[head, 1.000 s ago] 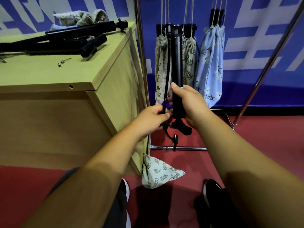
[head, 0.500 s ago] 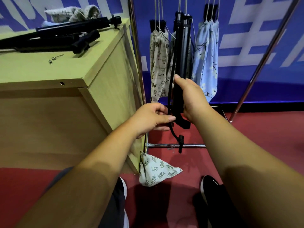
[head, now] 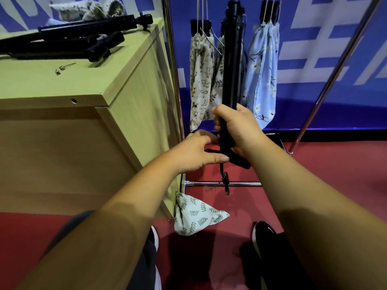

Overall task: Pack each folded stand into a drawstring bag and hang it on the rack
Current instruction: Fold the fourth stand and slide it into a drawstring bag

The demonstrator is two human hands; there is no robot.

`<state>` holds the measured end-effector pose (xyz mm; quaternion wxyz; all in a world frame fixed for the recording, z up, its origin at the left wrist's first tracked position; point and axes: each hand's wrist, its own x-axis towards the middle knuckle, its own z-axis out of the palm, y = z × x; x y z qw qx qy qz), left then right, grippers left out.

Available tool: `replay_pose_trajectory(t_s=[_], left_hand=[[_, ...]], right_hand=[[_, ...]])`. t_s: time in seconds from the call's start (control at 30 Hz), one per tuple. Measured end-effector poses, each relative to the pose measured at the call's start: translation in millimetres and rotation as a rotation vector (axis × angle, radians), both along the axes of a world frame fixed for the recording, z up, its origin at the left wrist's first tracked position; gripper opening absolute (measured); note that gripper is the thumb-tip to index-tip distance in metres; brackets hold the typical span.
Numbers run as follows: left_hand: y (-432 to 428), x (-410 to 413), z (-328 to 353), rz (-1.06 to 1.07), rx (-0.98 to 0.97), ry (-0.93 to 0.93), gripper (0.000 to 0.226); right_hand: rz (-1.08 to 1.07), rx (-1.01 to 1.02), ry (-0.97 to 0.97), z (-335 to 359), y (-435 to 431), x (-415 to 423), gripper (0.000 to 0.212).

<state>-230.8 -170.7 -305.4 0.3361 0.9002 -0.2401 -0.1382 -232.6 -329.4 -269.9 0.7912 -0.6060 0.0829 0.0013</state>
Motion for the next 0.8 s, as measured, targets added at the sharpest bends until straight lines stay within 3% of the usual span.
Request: replay_pose_trajectory(t_s=[0.1, 0.5, 0.8], left_hand=[[0, -4, 3, -0.078, -0.032, 0.159, 0.045], [-5, -5, -4, -0.048, -0.038, 0.101, 0.044], [-3, 0, -15, 0.047, -0.144, 0.219, 0.039]], right_hand=[[0.02, 0.0, -0.006, -1, 2, -2, 0.025], [0.002, -0.026, 0.007, -3, 2, -2, 0.021], [-0.009, -0.182, -0.036, -1, 5, -3, 0.016]])
